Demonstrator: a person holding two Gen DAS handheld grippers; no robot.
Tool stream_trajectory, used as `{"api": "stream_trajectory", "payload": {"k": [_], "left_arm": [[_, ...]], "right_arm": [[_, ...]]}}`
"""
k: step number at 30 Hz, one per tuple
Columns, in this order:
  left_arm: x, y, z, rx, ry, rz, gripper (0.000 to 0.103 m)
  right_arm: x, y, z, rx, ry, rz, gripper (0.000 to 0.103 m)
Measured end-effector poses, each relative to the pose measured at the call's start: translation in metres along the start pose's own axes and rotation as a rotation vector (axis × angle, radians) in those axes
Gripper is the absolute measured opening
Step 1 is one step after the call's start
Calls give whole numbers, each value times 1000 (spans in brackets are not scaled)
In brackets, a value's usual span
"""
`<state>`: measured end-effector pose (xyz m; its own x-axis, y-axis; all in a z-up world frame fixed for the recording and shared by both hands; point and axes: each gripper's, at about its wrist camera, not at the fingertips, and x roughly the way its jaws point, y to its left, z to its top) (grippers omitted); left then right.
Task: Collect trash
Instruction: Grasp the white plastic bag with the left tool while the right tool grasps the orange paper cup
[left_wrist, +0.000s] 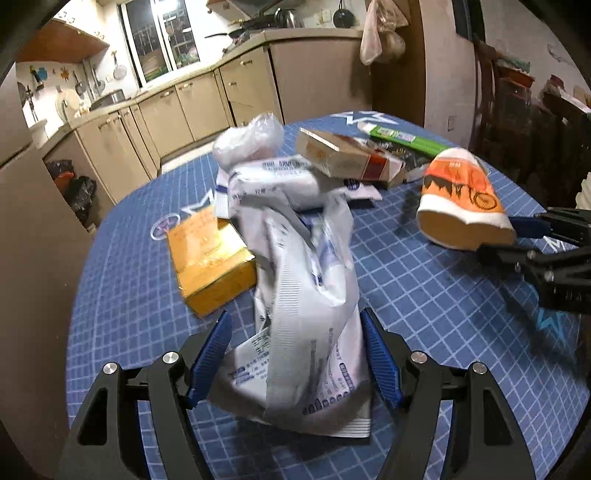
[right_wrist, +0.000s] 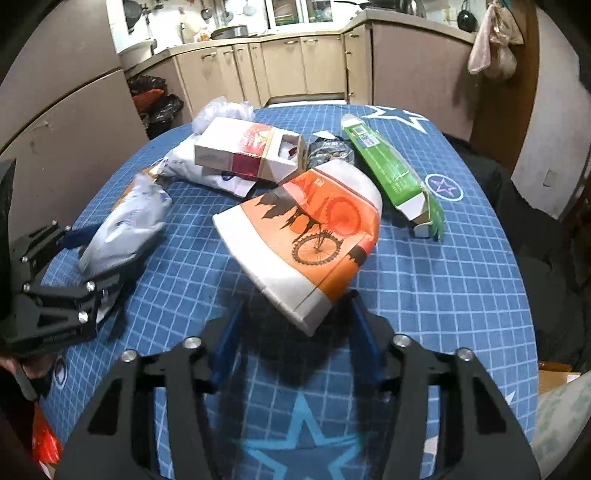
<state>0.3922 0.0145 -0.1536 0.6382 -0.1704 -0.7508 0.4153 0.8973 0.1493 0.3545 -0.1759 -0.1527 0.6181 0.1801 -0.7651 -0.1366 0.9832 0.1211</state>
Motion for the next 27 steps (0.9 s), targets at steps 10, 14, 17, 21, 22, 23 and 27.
{"api": "stream_trajectory", "payload": {"k": [10, 14, 17, 21, 22, 23, 27], "left_arm": [[-10, -7, -11, -59, -17, -13, 51], [-27, -9, -26, -125, -23, -11, 49], [-44, -7, -35, -177, -32, -10, 48], [-67, -8, -47, -219, -55, -33, 48], [-74, -10, -49, -226, -64, -37, 48], [-79, -11, -49, -229, -70, -38, 48], [-93, -21, -50, -240, -90, -57, 48]], "right_arm": [[-14, -18, -1, 89, -59, 27, 8], [-31, -17, -8, 61, -83, 34, 7], [-45, -18, -17, 48, -100, 41, 6], [-66, -20, -31, 52, -126, 65, 6], [-70, -19, -33, 48, -132, 62, 6], [-77, -18, -37, 40, -142, 59, 6], [-95, -14, -47, 28, -168, 67, 6]]}}
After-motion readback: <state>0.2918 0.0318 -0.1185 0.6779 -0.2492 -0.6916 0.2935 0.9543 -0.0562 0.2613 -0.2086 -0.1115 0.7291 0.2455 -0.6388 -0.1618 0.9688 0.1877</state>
